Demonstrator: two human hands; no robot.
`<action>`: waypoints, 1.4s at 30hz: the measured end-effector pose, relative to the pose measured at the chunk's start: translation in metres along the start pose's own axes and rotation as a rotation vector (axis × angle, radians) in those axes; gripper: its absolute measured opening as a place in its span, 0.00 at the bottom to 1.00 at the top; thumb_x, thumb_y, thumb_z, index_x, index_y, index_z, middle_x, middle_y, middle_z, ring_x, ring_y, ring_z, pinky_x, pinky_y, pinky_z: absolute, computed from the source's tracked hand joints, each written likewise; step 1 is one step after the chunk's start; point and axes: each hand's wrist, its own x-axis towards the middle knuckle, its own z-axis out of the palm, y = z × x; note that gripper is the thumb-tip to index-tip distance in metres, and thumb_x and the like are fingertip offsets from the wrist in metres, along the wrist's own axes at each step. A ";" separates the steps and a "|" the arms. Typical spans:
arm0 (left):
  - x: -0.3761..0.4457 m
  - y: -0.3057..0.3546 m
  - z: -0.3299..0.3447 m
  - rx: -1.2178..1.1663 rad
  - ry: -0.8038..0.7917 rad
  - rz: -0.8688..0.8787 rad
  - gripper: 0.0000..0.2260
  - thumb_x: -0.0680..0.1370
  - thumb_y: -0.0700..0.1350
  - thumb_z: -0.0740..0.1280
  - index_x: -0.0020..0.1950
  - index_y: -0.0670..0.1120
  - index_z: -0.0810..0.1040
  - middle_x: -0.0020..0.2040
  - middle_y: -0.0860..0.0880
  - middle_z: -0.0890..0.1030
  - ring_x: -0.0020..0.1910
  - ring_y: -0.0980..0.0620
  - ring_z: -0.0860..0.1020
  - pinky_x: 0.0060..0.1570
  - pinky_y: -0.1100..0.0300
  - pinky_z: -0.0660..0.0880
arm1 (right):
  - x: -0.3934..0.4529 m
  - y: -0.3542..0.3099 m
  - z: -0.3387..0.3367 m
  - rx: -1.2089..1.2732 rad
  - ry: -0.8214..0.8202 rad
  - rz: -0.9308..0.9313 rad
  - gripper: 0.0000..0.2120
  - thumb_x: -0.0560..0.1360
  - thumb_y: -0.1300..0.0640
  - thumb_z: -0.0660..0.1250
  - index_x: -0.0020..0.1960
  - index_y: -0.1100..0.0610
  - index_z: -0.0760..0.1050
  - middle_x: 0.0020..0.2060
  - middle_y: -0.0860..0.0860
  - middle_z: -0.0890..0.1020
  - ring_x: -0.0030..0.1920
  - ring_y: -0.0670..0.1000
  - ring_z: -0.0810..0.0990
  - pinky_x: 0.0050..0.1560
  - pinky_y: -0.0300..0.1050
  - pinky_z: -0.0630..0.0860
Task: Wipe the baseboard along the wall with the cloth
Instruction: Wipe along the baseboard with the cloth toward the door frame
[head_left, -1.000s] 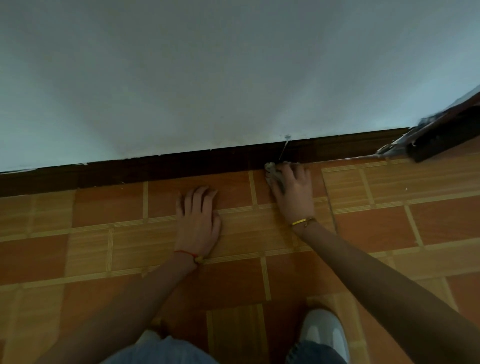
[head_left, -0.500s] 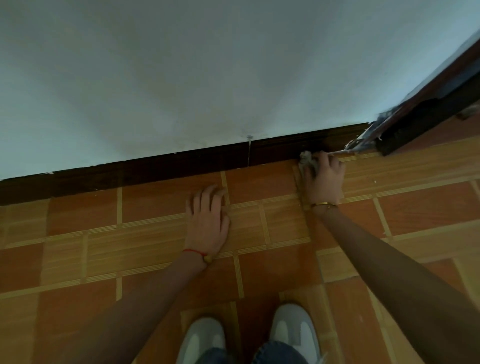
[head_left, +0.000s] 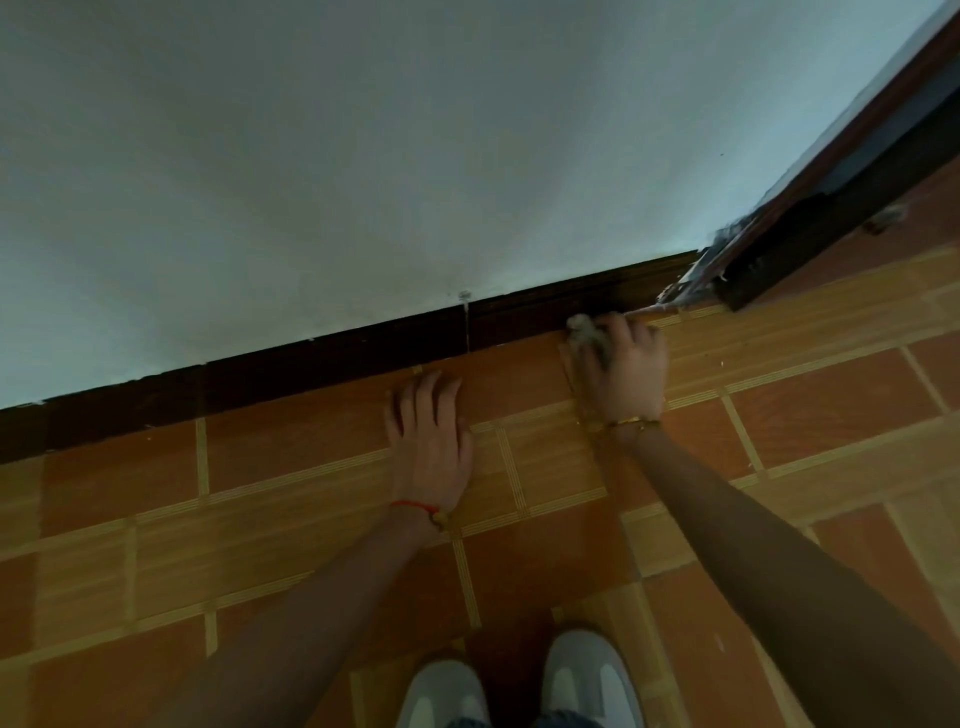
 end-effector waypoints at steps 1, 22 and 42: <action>0.000 -0.001 0.001 0.007 0.005 0.003 0.22 0.80 0.47 0.55 0.73 0.44 0.70 0.71 0.42 0.71 0.71 0.40 0.67 0.74 0.34 0.58 | 0.006 0.012 -0.004 -0.016 0.001 0.086 0.18 0.73 0.52 0.65 0.61 0.59 0.72 0.56 0.60 0.77 0.53 0.60 0.73 0.51 0.51 0.71; -0.001 0.002 0.005 0.065 0.024 -0.010 0.22 0.80 0.47 0.54 0.73 0.42 0.69 0.71 0.40 0.70 0.72 0.38 0.67 0.75 0.34 0.55 | -0.008 -0.044 -0.020 0.567 0.226 0.256 0.12 0.73 0.53 0.69 0.55 0.55 0.73 0.48 0.51 0.77 0.48 0.49 0.75 0.45 0.36 0.72; -0.001 0.000 0.006 0.044 0.057 0.004 0.21 0.80 0.46 0.57 0.72 0.43 0.71 0.71 0.41 0.71 0.71 0.39 0.69 0.75 0.35 0.56 | 0.013 -0.055 -0.031 0.656 0.386 0.289 0.15 0.71 0.65 0.70 0.56 0.63 0.72 0.57 0.60 0.71 0.54 0.53 0.74 0.49 0.19 0.66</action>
